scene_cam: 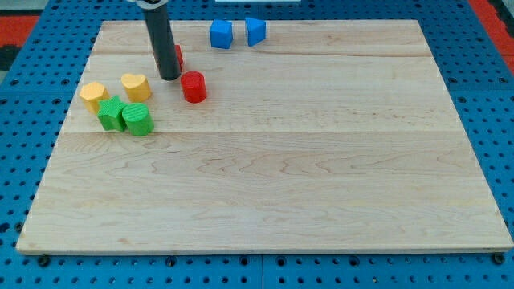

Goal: Place the red star left to the blue cube

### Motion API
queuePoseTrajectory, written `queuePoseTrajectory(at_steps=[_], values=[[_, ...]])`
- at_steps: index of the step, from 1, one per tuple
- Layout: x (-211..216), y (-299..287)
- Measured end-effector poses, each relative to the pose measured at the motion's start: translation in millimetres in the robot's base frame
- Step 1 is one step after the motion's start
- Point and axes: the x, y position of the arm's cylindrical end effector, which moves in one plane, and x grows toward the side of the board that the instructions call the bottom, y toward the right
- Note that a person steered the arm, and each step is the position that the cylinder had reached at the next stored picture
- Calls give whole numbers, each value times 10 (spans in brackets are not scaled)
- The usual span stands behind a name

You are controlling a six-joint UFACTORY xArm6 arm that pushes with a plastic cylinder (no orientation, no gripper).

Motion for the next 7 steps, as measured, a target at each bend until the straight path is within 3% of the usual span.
queuePoseTrajectory(at_steps=[1,3,5,7], values=[[-146,-213],[-746,14],[-364,-97],[-595,52]])
